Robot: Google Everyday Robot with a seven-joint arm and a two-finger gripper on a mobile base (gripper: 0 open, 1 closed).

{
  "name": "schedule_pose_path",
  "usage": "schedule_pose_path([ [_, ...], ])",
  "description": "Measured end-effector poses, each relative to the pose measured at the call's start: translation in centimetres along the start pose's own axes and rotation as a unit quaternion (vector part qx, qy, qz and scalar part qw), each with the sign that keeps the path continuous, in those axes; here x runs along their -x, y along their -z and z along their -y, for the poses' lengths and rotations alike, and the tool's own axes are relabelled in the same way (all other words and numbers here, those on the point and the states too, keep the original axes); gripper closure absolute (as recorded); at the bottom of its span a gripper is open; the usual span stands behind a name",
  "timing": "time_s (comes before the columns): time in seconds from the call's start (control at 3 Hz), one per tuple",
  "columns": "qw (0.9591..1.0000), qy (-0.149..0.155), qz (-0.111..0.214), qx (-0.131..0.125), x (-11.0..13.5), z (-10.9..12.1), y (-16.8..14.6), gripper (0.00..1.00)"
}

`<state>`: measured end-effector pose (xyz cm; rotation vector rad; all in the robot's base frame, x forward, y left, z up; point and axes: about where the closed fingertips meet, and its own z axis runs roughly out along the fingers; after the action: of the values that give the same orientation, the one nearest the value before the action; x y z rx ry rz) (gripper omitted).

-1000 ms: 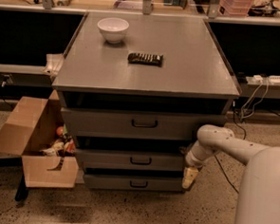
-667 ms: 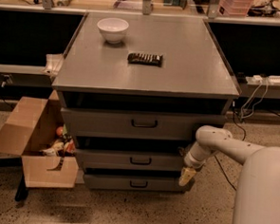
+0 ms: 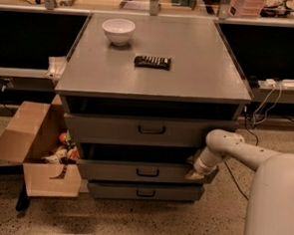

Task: Open middle drawer

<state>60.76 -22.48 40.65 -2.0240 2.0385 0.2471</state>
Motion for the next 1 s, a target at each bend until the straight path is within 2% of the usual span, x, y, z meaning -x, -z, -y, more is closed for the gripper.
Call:
schedule_pose_path([
  [0.33,1.0,0.0,0.0,0.0,0.1,0.2,0.3,0.86],
  [0.67,1.0,0.001,0.009,0.002,0.6,-1.7,0.8,1.0],
  [1.0,0.9999,0.001,0.01,0.003,0.6,-2.1,0.7,0.82],
])
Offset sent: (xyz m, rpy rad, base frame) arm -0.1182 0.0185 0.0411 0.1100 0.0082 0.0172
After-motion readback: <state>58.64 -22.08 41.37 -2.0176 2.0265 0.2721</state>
